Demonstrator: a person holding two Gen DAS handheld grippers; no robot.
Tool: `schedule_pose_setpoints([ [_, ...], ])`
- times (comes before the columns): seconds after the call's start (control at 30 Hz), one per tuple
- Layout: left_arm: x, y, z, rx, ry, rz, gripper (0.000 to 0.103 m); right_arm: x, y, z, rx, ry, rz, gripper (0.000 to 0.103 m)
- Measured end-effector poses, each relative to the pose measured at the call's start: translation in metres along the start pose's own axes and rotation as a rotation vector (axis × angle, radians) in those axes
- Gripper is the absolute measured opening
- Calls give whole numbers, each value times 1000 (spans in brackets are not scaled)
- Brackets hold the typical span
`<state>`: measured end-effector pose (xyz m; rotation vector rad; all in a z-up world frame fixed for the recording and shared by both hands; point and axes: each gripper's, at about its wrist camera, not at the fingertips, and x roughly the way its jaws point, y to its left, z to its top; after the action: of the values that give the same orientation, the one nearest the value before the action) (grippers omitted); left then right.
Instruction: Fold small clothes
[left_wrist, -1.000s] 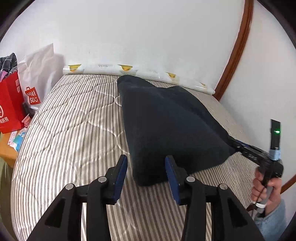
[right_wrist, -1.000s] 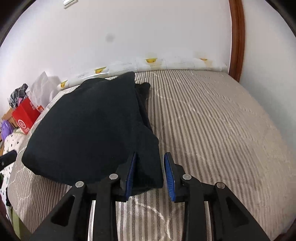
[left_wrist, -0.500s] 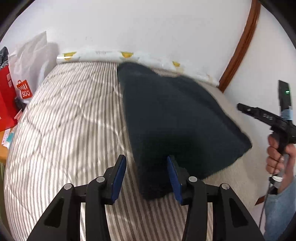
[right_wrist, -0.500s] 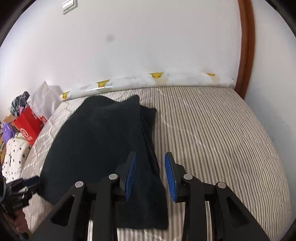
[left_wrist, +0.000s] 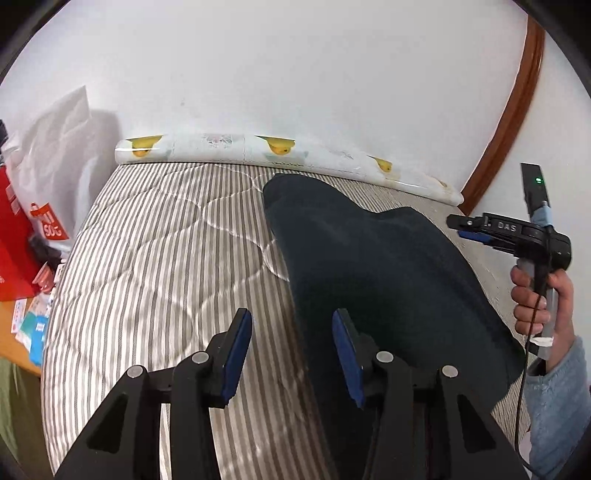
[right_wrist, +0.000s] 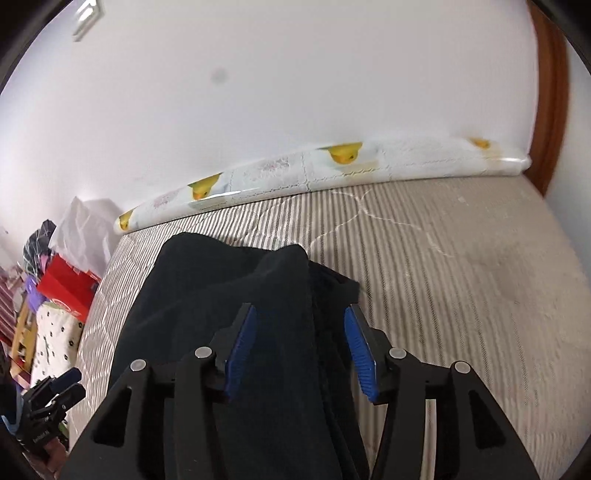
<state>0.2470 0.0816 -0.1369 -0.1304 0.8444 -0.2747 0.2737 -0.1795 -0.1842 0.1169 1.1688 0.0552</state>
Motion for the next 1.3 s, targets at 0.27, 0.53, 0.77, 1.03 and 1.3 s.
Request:
schedule_pose_setpoints([
  [0.27, 33, 5, -1, 18, 30, -80, 43, 71, -15, 23, 137, 112, 70, 49],
  [0.53, 38, -2, -7, 46, 43, -82, 46, 50, -28, 30, 112, -48, 212, 9],
  [0.77, 25, -9, -13, 60, 53, -45, 46, 50, -37, 25, 158, 38, 160, 29],
  [1.03, 8, -12, -31, 30, 48, -41, 46, -18, -45, -33, 35, 41, 133, 42],
  [1.3, -3, -16, -44, -6, 56, -17, 46, -17, -40, -72, 5, 98, 152, 7],
])
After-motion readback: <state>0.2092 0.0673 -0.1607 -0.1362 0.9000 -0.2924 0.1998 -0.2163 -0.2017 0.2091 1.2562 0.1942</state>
